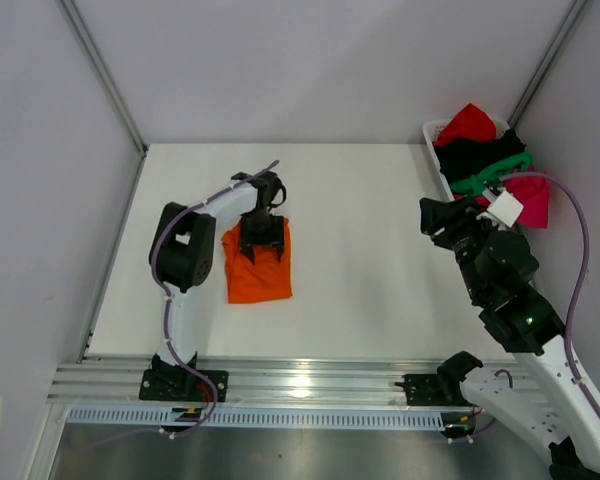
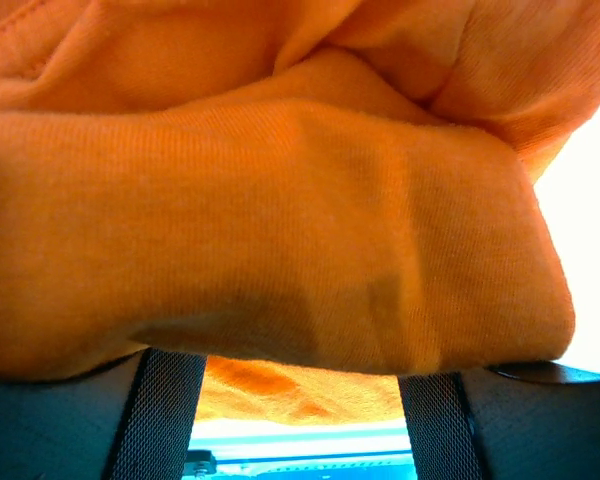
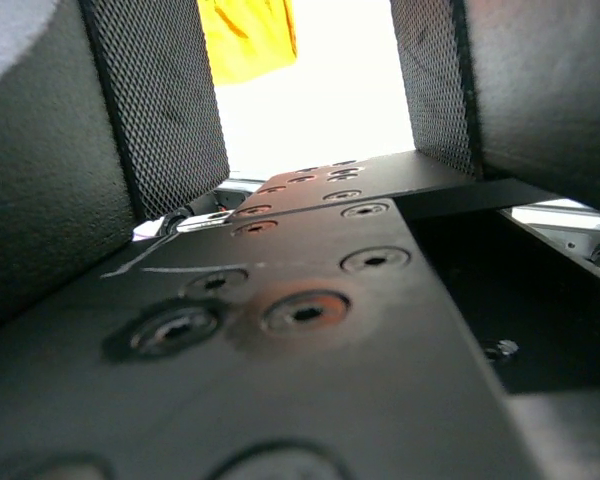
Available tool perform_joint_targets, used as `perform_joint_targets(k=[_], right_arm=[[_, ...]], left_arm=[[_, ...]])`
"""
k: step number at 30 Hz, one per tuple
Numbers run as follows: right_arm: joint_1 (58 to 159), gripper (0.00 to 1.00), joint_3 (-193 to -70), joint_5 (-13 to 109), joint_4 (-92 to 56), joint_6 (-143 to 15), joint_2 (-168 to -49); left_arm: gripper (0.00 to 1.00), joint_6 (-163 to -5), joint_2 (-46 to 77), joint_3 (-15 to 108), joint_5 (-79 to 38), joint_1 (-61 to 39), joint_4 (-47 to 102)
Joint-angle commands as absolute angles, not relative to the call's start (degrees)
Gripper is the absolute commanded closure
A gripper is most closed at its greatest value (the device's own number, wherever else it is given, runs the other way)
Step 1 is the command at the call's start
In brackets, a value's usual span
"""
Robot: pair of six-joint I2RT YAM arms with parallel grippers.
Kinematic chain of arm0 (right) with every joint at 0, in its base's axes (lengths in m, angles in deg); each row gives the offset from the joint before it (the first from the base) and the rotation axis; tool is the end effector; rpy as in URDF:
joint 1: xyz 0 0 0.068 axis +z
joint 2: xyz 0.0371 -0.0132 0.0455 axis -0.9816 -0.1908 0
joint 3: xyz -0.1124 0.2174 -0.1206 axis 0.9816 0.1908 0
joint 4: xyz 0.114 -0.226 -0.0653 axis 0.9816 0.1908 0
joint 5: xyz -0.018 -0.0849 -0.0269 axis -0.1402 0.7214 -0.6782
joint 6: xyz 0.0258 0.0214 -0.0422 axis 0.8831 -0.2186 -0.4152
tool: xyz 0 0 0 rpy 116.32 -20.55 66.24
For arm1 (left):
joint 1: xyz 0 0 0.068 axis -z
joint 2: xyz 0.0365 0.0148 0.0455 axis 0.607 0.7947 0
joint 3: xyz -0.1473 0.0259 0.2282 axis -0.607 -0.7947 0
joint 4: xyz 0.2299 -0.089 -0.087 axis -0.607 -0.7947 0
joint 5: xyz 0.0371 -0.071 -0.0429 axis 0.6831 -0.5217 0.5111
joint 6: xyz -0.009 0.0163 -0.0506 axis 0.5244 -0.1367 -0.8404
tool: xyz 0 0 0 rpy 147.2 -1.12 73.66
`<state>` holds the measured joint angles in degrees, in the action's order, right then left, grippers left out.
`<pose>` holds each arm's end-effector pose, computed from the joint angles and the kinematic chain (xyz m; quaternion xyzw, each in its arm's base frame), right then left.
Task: Fold and stack the t-shirts
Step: Fold the tshirt
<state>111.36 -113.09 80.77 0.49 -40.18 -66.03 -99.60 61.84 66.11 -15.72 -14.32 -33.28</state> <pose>0.1216 0.0591 0.4116 0.1431 0.6966 0.2266 0.6655 0.3712 -0.1604 0.1597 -0.0336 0.9988 -0.0350 0.0003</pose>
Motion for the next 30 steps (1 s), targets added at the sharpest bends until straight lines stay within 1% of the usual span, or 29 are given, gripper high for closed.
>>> perform_joint_targets(k=[1,9,15,18,26,27,30], right_arm=[[111.08,0.47,-115.54,80.48,0.01,-41.46,-66.56],[110.99,0.46,-115.27,80.3,-0.08,-41.37,-65.77],[110.99,0.46,-115.62,81.62,0.62,-42.51,-64.8],[111.08,0.46,-115.89,82.14,0.63,-42.86,-64.63],[111.08,0.45,-117.03,83.37,1.33,-44.18,-64.62],[110.99,0.44,-117.21,83.38,1.42,-44.36,-64.63],[110.99,0.44,-117.65,83.64,1.51,-44.53,-64.71]], left_arm=[[0.28,-99.62,64.55,69.22,-17.91,-15.05,-33.21],[0.28,-98.65,67.28,74.23,-17.82,-16.37,-35.85],[0.28,-97.51,70.18,79.94,-17.2,-18.12,-39.27],[0.28,-96.99,71.32,83.11,-18.69,-19.35,-40.59],[0.29,-95.67,74.31,93.83,-18.7,-21.55,-45.77],[0.28,-95.4,74.75,97.32,-18.61,-22.68,-46.56],[0.28,-95.31,76.24,100.42,-19.4,-25.75,-48.5]])
